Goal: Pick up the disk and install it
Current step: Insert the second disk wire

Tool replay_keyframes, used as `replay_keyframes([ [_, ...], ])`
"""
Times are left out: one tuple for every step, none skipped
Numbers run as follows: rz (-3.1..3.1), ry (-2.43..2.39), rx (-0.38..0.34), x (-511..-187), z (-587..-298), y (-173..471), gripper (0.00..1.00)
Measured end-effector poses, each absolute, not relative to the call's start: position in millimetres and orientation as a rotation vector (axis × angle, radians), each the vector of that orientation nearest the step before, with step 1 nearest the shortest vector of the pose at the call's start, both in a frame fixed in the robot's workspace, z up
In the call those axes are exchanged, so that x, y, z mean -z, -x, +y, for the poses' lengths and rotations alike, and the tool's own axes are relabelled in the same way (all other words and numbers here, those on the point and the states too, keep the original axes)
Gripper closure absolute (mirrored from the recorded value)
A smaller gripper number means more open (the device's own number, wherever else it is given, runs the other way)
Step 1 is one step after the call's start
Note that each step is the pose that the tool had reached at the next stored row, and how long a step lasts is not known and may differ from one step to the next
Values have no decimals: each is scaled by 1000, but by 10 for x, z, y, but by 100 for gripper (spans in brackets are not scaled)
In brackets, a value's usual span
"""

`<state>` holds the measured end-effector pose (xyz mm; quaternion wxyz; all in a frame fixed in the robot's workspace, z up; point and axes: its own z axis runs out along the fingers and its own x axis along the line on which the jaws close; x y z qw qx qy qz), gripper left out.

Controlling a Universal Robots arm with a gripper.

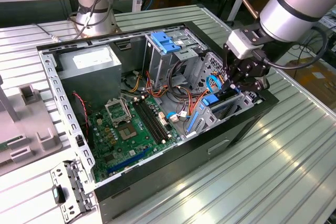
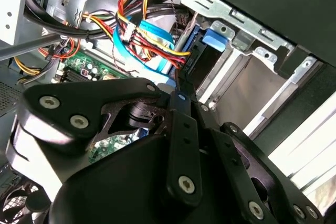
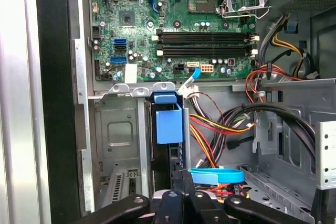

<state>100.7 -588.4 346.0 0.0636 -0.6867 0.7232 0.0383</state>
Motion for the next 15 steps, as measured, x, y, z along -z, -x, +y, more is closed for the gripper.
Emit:
replay_keyframes([
  [2184,2074,-117,-3468,-5885,-1018,89],
  [2183,2073,-118,-3479,-5885,-1030,89],
  [2182,2072,-120,-3496,-5885,-1051,89],
  [2181,2070,-125,-3510,-5886,-1080,89],
  [2179,2068,-128,-3521,-5885,-1101,89],
  [2178,2067,-132,-3530,-5885,-1122,89],
  [2177,2065,-137,-3542,-5885,-1151,89],
  [2175,2064,-141,-3551,-5885,-1173,89],
  [2174,2062,-145,-3564,-5885,-1207,89],
  [2173,2061,-151,-3576,-5885,-1246,89],
  [2171,2059,-157,-3592,-5885,-1291,89],
  [2170,2058,-160,-3608,-5885,-1317,89],
  [2170,2058,-162,-3623,-5885,-1331,89],
  [2169,2057,-164,-3638,-5885,-1342,89],
  [2168,2056,-166,-3654,-5885,-1352,89],
])
